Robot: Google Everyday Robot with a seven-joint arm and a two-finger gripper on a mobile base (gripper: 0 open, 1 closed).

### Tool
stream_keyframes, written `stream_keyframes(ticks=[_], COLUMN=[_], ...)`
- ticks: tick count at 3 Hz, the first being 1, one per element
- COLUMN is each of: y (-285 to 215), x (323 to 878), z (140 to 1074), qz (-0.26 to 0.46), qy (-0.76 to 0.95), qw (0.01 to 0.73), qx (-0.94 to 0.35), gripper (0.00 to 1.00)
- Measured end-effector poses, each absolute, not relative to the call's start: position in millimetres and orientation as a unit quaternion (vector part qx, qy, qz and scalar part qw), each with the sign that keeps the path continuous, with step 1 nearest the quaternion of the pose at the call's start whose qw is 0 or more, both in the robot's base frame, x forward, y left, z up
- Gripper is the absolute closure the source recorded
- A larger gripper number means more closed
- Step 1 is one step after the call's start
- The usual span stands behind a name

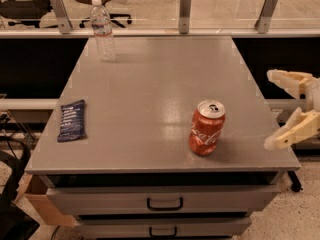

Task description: Move coke can near water bottle

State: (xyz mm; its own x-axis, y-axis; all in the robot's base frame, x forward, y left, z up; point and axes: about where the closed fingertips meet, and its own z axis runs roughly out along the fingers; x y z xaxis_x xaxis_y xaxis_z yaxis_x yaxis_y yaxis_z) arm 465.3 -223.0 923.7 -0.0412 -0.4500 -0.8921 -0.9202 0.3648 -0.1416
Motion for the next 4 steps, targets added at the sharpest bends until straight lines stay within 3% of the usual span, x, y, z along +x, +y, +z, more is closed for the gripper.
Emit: stream_keyframes(ticks=[4], y=[-146], x=[445], z=[898], qz=[0.351], qy=[0.590], qw=[0.538], qx=[-0.488], gripper=[0.02])
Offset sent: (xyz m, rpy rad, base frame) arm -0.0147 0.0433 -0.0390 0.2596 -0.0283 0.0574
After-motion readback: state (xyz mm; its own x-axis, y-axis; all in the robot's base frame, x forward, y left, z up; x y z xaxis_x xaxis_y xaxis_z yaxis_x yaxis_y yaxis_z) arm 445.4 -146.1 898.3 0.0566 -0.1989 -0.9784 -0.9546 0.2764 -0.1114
